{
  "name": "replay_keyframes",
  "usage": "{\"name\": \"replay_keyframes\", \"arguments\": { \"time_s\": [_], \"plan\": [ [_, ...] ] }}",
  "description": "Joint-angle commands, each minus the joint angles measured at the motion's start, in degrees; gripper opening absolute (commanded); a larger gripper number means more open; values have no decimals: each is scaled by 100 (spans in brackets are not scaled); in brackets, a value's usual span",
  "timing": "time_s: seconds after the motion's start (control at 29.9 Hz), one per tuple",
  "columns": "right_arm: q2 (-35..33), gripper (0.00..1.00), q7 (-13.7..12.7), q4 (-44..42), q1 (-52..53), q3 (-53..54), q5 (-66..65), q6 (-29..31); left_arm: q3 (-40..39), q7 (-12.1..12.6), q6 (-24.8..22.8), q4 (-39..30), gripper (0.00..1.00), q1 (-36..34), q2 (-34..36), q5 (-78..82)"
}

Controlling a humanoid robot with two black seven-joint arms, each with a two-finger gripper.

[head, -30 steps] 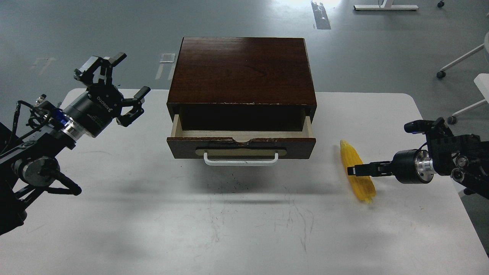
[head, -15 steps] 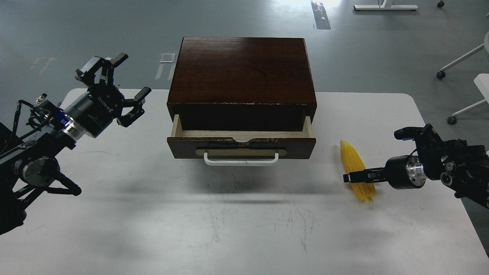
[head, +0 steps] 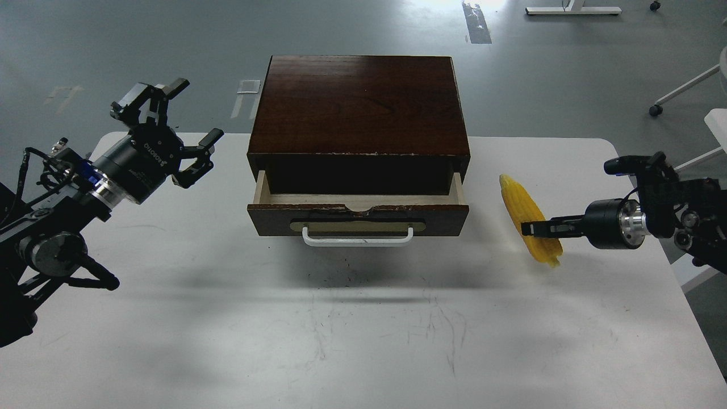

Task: Put corn in drawer with both arms
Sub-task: 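Lift the corn with the right gripper and carry it over the open drawer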

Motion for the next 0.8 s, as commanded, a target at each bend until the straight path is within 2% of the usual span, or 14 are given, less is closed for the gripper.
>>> {"name": "replay_keyframes", "arguments": {
  "time_s": [0.0, 0.2, 0.37, 0.47, 0.5, 0.77],
  "plan": [
    [-219, 21, 6, 177, 871, 12, 21, -5, -1, 0, 0, 1, 99, -16, -1, 0],
    [-167, 23, 67, 336, 2243, -67, 3, 13, -1, 0, 0, 1, 99, -43, -1, -9],
    [369, 24, 102, 696, 3193, -690, -32, 13, -1, 0, 0, 1, 99, -52, -1, -9],
    [755, 24, 389, 898, 3843, -1252, -50, 4, -1, 0, 0, 1, 99, -52, 8, 0],
    [939, 24, 389, 951, 4019, -1384, -67, -14, -1, 0, 0, 1, 99, -52, 16, 0],
    [1688, 24, 389, 1276, 4495, -1780, -1323, -224, -1, 0, 0, -8, 99, -60, 34, 0]
  ]
}}
